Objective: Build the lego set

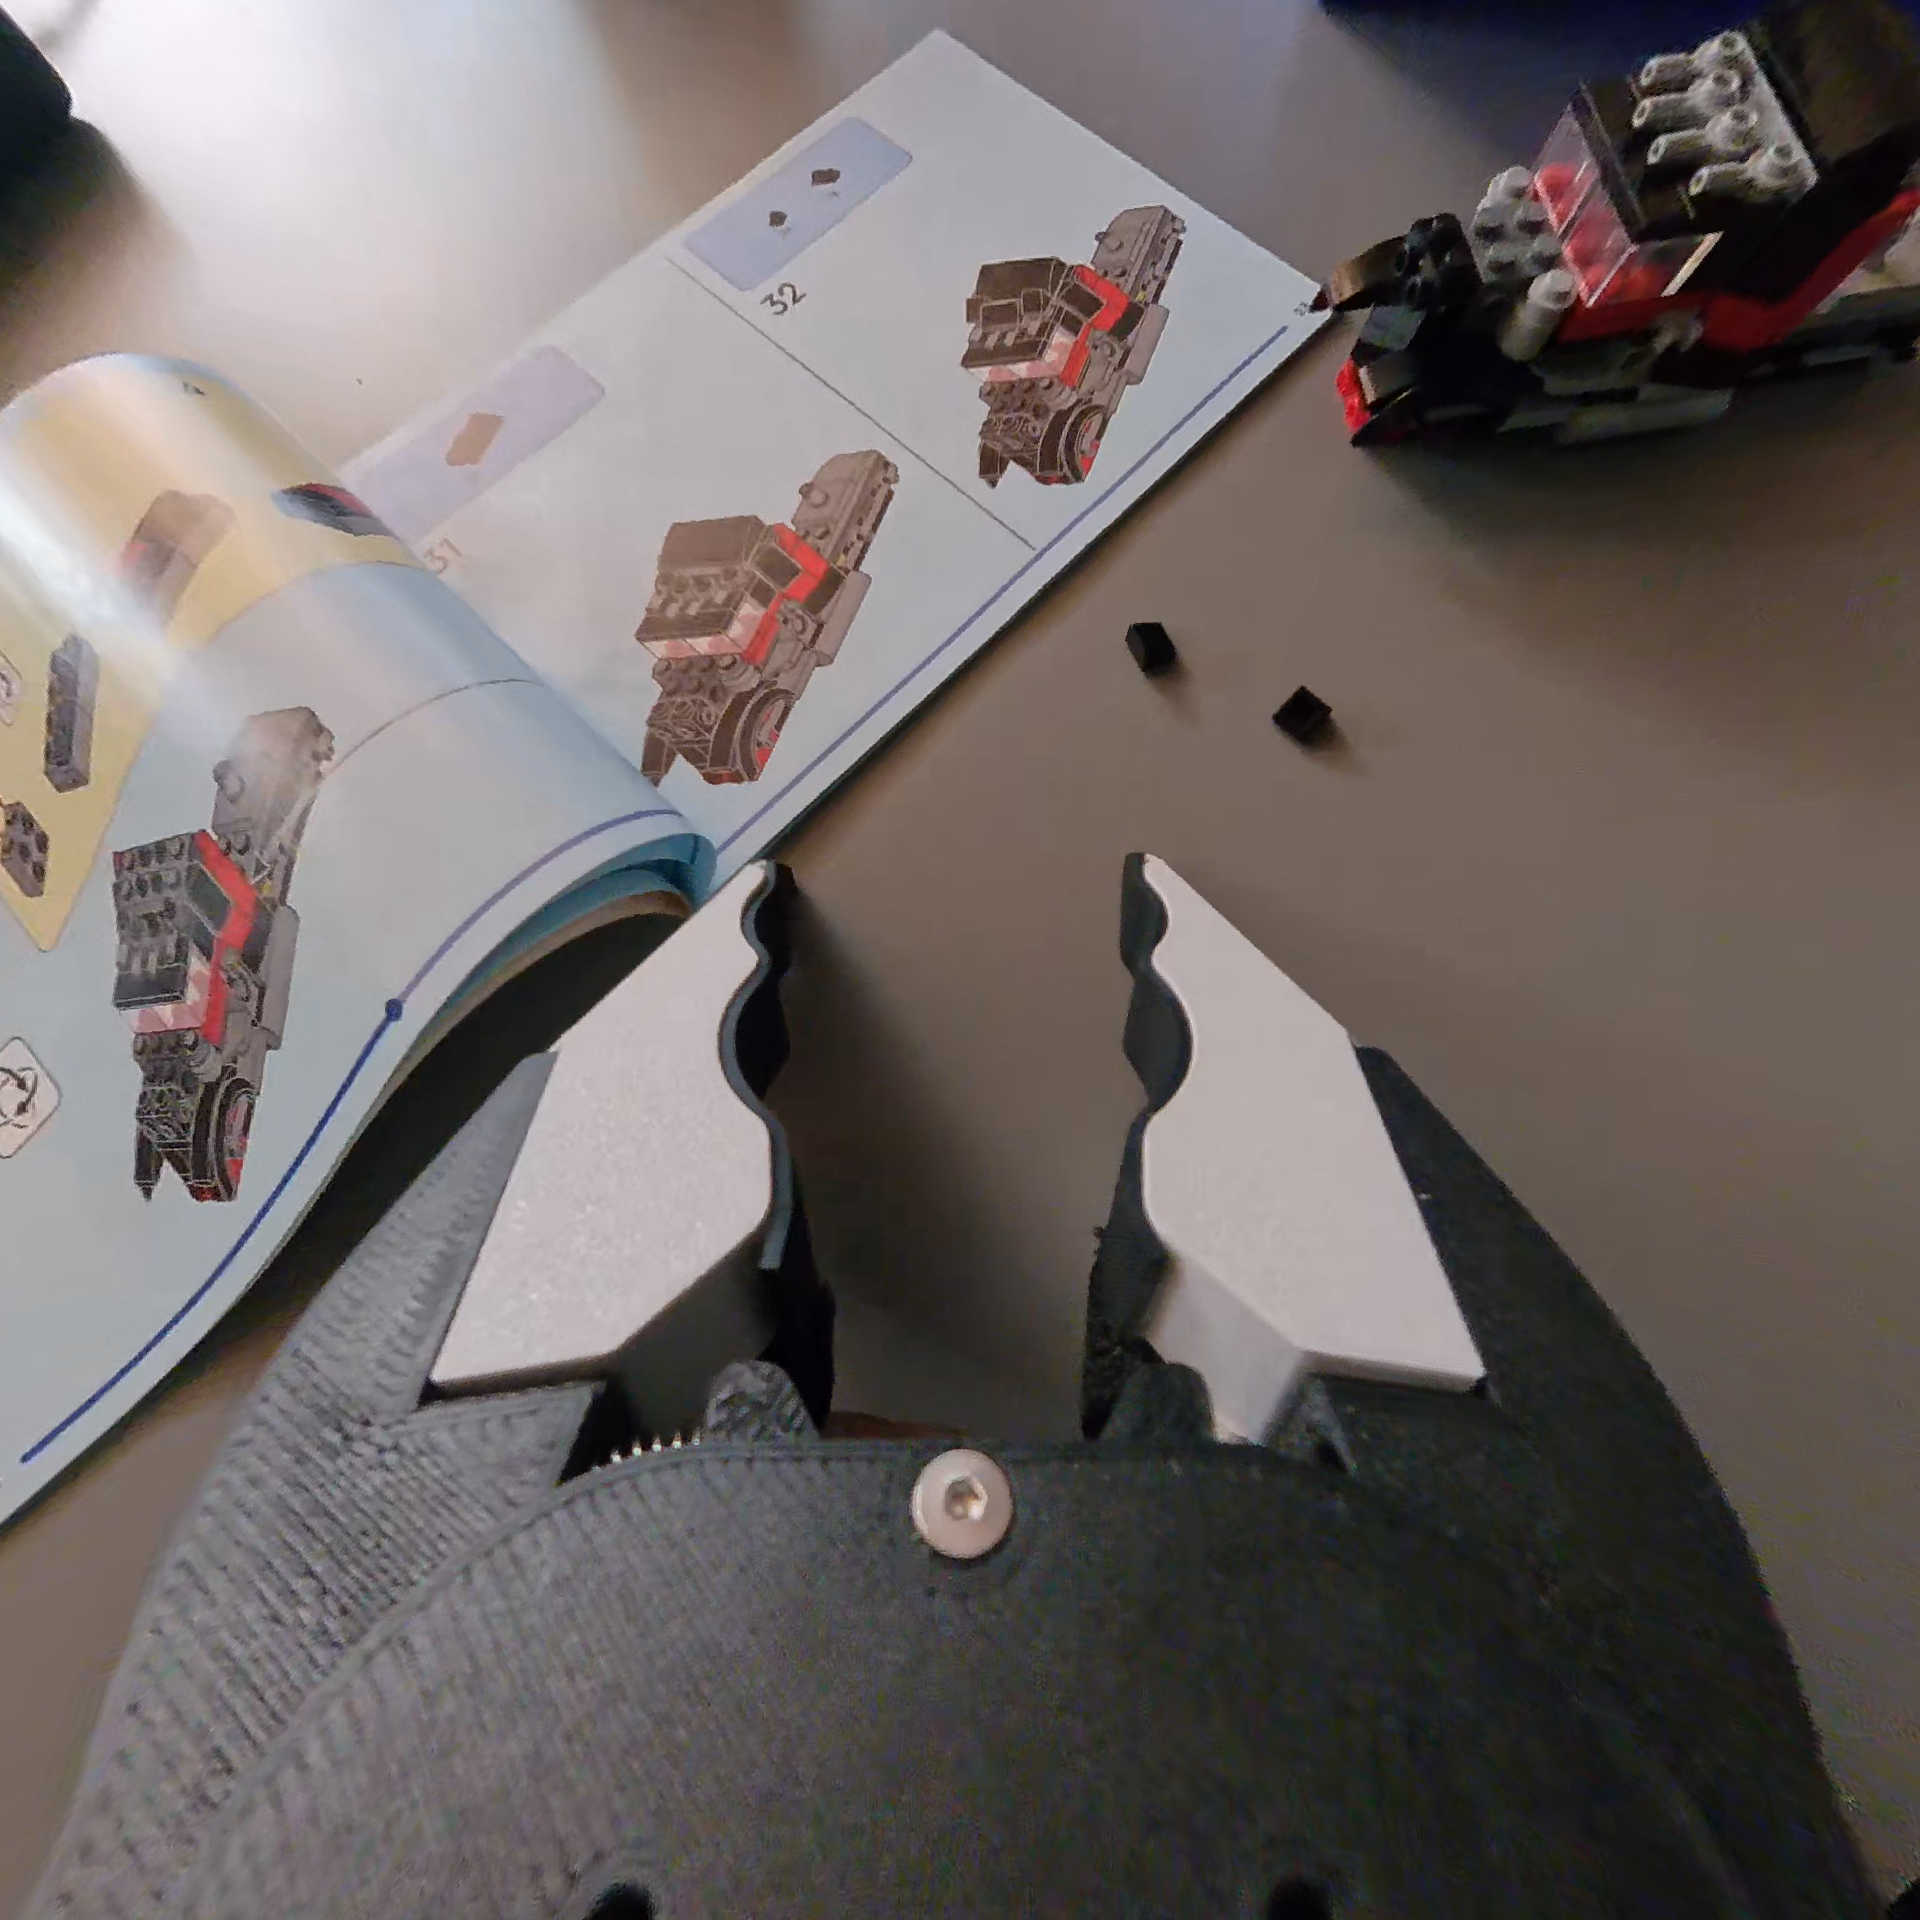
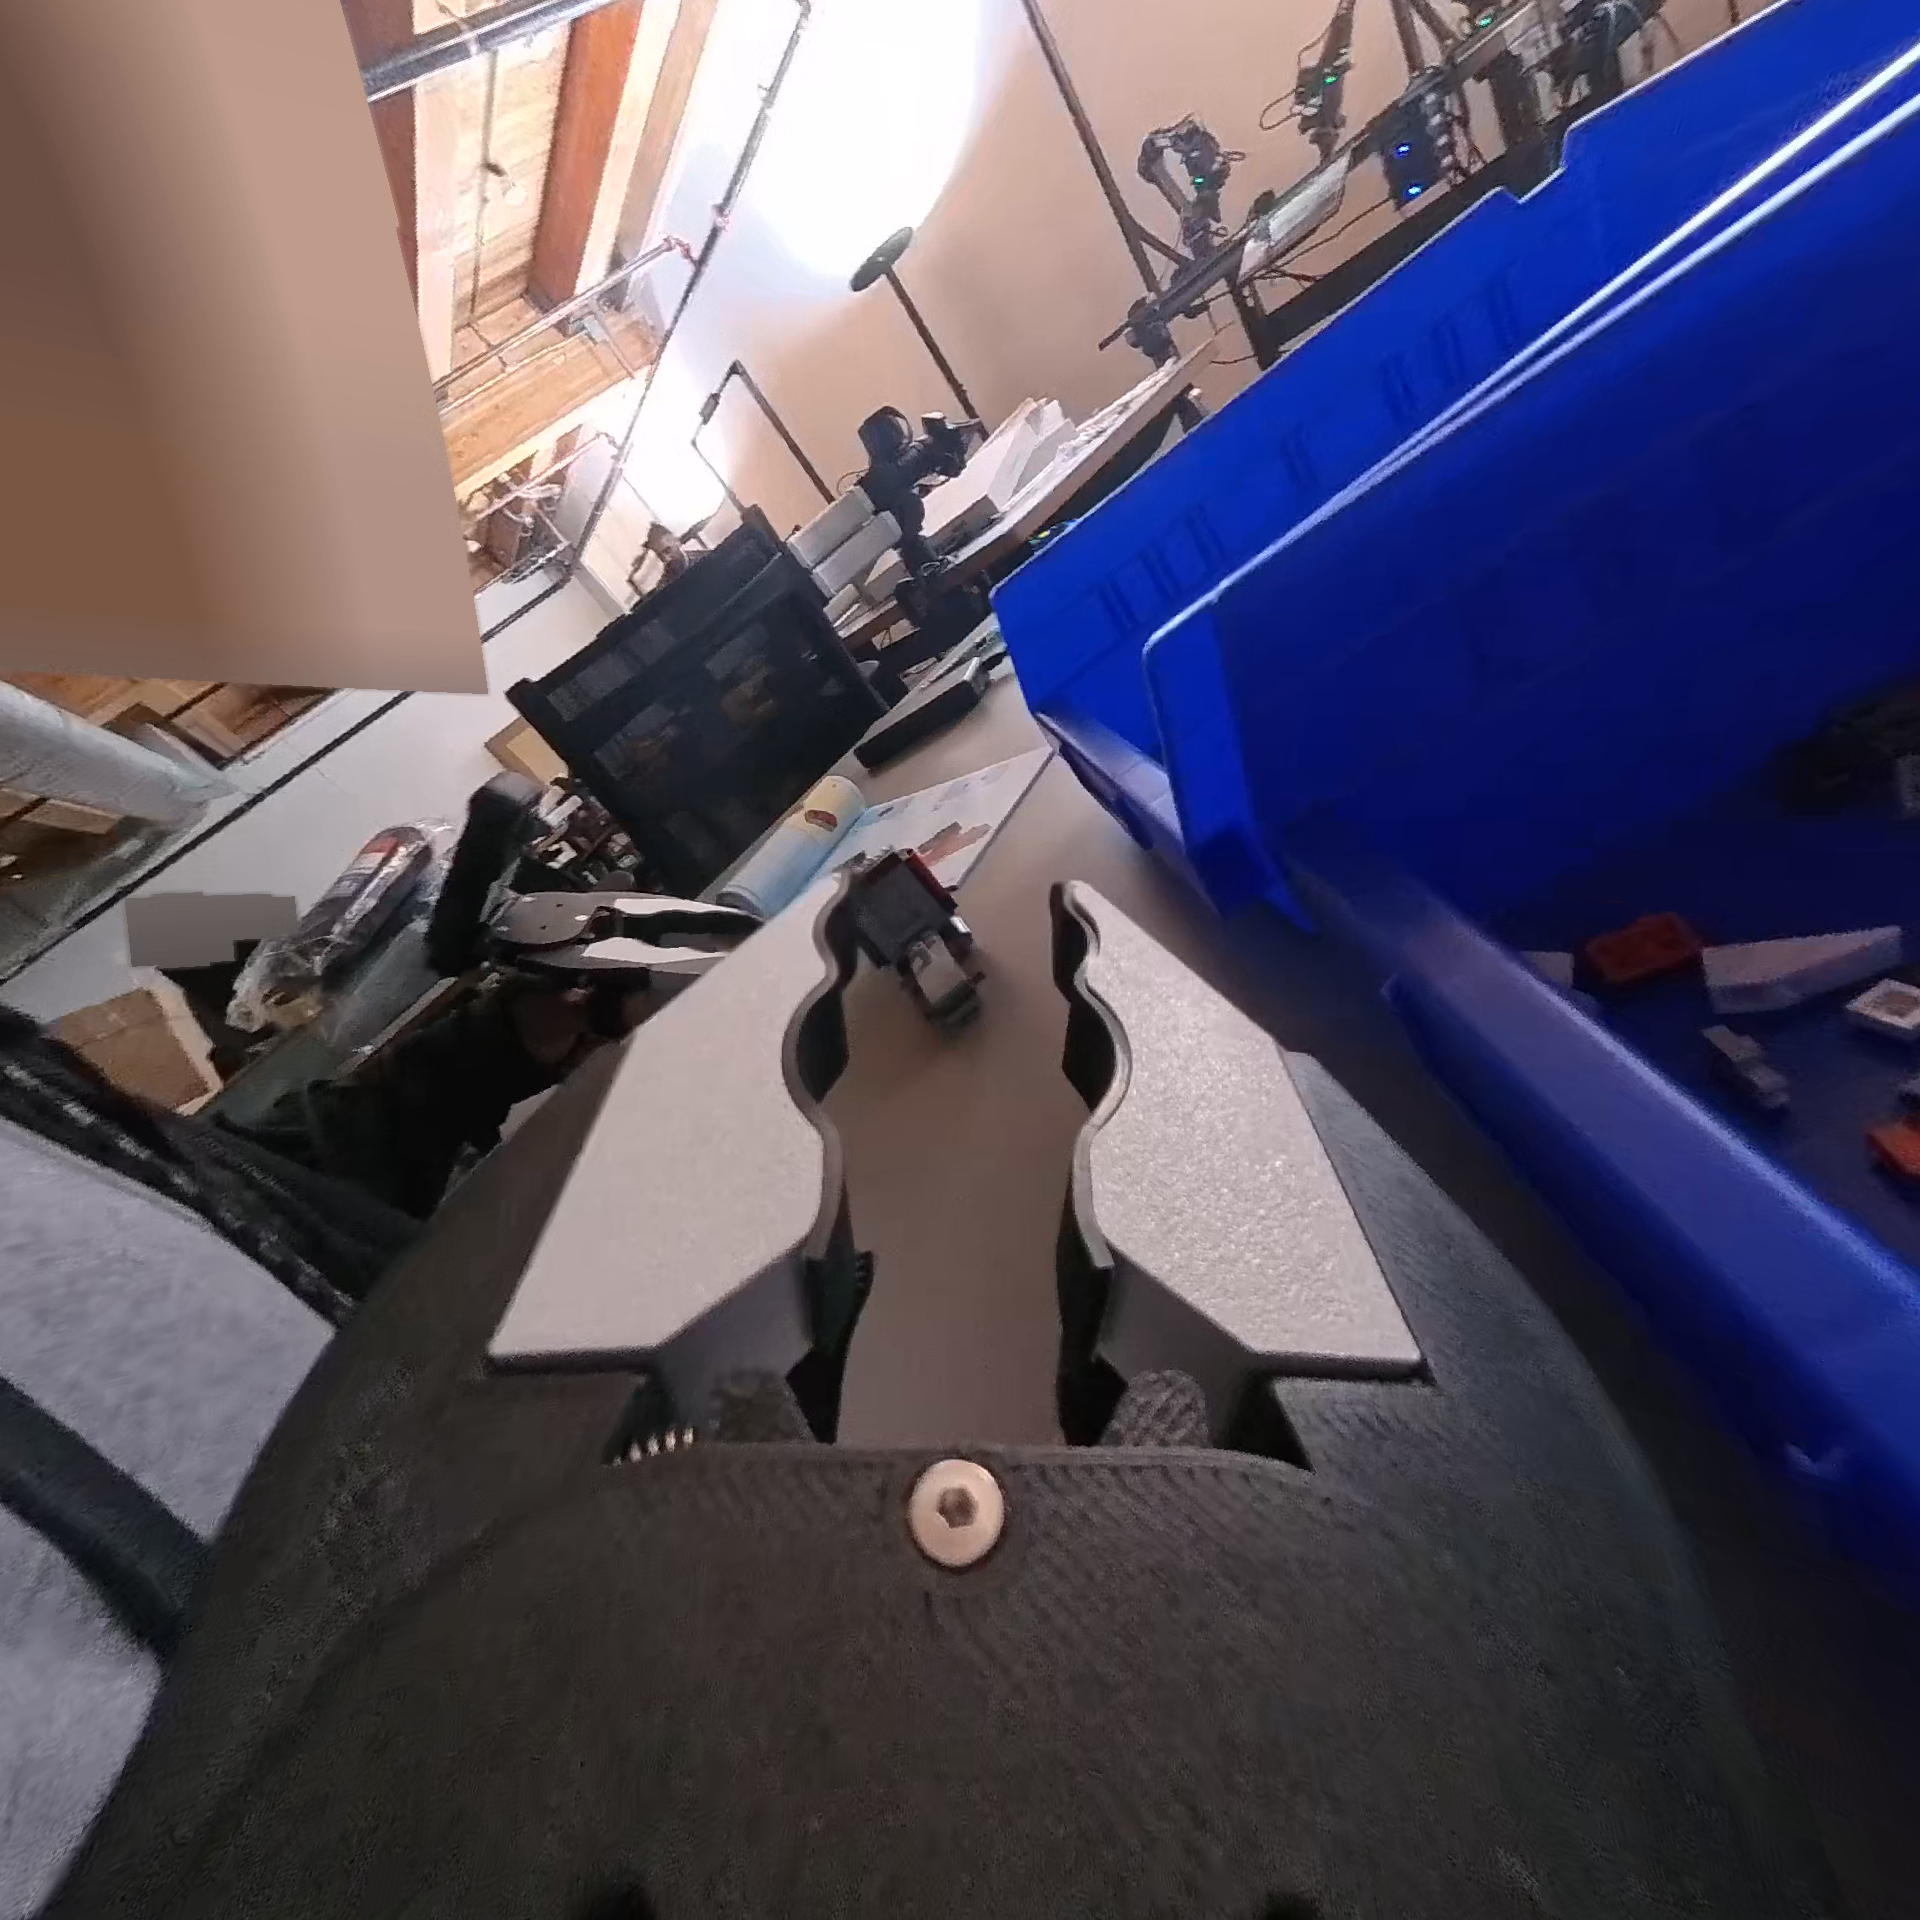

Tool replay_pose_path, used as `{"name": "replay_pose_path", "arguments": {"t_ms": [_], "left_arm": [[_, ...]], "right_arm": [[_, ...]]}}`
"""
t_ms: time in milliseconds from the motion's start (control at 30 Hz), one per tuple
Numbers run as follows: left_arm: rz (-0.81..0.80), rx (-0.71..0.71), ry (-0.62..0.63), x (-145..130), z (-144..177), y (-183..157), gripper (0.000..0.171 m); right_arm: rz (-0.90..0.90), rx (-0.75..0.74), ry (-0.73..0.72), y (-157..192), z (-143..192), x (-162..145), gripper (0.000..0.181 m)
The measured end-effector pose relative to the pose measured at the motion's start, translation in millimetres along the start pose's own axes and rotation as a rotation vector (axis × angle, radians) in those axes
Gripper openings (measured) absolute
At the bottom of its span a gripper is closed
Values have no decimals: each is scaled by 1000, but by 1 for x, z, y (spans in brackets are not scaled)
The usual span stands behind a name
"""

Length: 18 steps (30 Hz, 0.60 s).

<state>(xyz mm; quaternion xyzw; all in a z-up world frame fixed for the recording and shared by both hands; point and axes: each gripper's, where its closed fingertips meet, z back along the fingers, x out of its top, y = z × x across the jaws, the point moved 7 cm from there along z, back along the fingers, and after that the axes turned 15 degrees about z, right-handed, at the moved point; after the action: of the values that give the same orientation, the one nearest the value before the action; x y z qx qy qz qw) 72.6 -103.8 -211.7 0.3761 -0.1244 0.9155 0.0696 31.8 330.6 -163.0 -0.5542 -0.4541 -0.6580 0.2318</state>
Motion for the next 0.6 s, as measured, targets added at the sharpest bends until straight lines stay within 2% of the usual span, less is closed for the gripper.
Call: {"name": "replay_pose_path", "arguments": {"t_ms": [100, 233, 300, 400, 500, 600], "left_arm": [[27, -20, -4, 1, 1, 2, 64], [35, -25, -7, 0, 2, 2, 64], [22, -15, -7, 0, 2, 2, 64], [1, -3, -5, -1, 1, 0, 65], [-6, -20, -4, -1, 2, -1, 65], [3, -52, -4, -1, 3, -1, 66]], "right_arm": [[14, 118, 11, 6, 2, 3, 36], [51, 224, 175, 12, 15, 14, 41], [54, 240, 212, 13, 28, 36, 41], [98, 165, 293, -4, 44, 82, 35], [285, 66, 511, -43, 42, 118, 24], [480, 67, 865, -91, 21, 119, 19]]}}
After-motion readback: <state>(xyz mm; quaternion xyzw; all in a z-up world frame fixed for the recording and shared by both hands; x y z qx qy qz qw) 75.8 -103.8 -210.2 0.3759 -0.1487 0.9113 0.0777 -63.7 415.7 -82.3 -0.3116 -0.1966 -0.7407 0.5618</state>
